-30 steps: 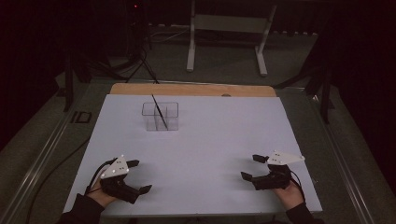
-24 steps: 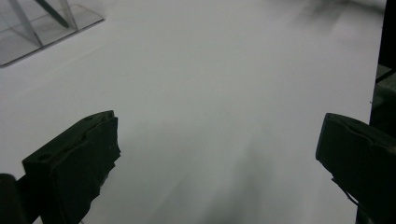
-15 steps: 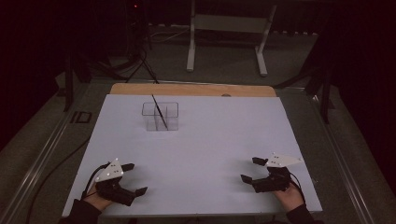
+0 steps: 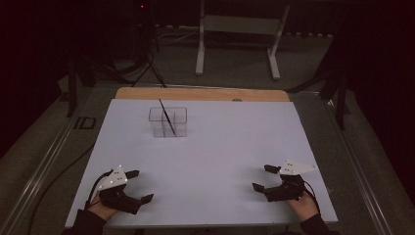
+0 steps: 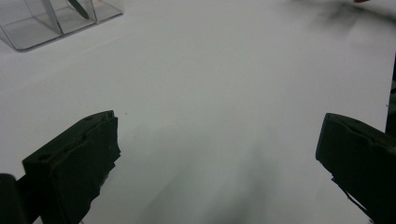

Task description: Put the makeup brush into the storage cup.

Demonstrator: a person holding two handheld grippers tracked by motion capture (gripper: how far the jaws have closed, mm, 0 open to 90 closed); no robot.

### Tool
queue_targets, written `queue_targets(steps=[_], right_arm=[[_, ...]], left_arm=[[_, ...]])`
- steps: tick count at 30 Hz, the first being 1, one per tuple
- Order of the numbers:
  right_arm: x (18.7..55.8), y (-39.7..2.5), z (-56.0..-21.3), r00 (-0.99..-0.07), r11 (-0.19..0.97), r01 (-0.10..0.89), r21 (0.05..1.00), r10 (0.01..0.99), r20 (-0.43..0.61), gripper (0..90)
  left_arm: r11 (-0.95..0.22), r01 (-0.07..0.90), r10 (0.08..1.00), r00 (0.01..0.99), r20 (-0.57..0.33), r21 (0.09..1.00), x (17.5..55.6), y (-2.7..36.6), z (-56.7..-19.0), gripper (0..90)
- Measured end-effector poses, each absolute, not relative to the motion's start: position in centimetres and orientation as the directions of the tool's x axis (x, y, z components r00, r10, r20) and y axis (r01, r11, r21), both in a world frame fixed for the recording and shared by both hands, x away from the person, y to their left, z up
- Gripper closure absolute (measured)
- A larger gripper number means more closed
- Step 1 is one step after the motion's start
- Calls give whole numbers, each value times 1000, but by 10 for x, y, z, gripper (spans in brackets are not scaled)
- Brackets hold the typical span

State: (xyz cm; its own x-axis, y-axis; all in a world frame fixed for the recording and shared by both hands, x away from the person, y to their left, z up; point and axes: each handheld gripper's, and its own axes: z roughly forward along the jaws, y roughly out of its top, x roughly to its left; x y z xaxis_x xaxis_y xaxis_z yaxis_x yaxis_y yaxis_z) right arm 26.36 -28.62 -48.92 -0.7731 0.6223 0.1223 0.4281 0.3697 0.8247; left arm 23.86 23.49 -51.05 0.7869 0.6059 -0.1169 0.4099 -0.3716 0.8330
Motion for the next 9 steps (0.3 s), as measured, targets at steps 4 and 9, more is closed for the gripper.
queue_targets(steps=[4, 9], right_arm=[[264, -286, -490, -777, 375, 430, 821, 618, 125, 146], [264, -285, -490, -779, 375, 434, 819, 613, 132, 147]], left_arm=[[-372, 405, 607, 787, -111, 835, 238, 234, -510, 5], [-372, 405, 607, 787, -112, 835, 238, 234, -510, 5]])
